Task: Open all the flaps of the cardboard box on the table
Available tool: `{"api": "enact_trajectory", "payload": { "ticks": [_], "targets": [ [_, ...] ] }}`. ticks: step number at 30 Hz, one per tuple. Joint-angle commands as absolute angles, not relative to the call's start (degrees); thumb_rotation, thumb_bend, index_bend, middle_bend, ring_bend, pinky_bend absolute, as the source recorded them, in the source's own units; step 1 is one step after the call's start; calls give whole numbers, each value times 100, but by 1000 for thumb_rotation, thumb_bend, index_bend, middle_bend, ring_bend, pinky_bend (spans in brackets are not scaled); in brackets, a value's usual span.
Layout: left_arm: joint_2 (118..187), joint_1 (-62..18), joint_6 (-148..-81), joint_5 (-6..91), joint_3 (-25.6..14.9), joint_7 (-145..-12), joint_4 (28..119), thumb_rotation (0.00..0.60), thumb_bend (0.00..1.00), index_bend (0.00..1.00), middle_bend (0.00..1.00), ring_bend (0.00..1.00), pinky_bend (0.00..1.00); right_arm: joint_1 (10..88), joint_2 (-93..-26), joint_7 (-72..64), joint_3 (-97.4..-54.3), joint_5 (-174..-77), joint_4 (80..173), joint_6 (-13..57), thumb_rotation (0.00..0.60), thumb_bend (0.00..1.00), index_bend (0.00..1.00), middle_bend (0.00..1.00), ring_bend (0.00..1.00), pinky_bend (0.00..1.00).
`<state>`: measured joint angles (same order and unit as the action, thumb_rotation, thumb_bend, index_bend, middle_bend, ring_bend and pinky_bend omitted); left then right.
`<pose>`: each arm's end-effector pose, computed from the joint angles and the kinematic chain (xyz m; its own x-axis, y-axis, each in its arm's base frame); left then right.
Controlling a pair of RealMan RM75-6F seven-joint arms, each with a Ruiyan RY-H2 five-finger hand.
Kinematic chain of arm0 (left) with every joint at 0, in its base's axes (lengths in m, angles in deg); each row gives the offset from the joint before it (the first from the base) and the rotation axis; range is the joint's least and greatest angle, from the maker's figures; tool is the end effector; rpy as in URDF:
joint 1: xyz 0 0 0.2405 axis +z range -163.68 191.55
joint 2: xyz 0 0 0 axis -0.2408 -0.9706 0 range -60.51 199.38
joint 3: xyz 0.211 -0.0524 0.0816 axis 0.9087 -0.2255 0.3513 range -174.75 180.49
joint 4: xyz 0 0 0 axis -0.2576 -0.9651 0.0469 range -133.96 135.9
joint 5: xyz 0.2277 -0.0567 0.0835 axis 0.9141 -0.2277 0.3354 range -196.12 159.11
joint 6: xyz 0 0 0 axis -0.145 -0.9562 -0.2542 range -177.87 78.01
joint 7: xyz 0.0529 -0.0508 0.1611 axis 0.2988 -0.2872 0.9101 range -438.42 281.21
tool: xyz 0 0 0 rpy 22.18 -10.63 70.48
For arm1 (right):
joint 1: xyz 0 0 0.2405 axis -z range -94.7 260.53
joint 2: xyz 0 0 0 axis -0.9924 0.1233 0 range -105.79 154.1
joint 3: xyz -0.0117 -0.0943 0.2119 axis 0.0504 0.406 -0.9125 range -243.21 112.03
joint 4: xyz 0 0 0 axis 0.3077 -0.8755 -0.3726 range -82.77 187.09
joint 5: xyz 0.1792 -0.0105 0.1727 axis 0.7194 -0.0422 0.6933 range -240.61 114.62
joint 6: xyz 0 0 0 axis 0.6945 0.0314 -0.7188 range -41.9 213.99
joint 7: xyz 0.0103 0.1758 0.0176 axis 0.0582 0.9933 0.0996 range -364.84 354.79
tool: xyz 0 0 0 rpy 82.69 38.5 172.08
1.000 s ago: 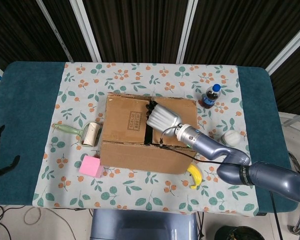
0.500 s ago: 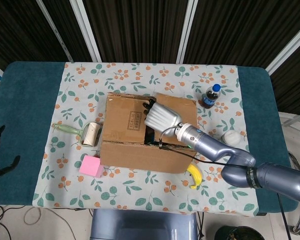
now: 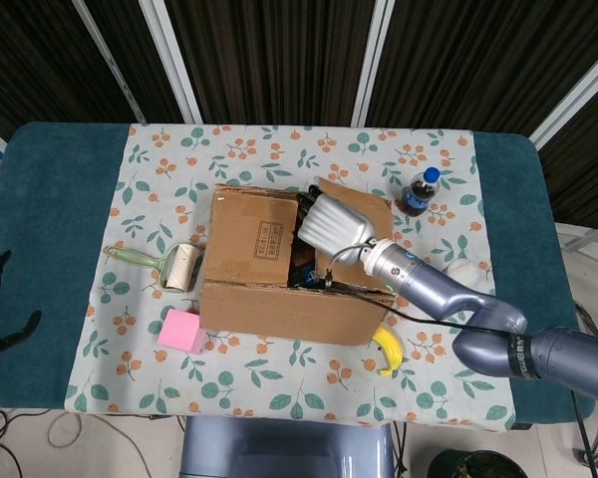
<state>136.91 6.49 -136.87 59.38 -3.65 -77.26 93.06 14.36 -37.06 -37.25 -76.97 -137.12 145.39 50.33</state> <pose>-0.3025 0.2424 0.1198 0.3493 -0.1028 0.9313 0.9360 0.0852 -0.3417 0.0222 -0.4226 0.0341 0.8533 0.2860 0.4359 -0.1312 -0.6914 0.7105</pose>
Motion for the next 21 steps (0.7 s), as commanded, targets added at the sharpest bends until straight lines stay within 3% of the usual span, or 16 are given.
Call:
{"api": "enact_trajectory", "payload": {
  "ticks": [1, 21],
  "targets": [
    [13690, 653, -13676, 5935, -368, -7725, 9312, 600, 243, 0, 0, 0, 8, 1442, -3569, -3814, -7674, -13658, 14626, 5038, 600, 1000, 587, 385, 192, 261],
    [13699, 682, -13643, 5968, -387, -7675, 9351, 600, 243, 0, 0, 0, 8, 1517, -2684, -3905, -7695, -13316, 15104, 5049, 600, 1000, 587, 380, 191, 261]
  ]
}}
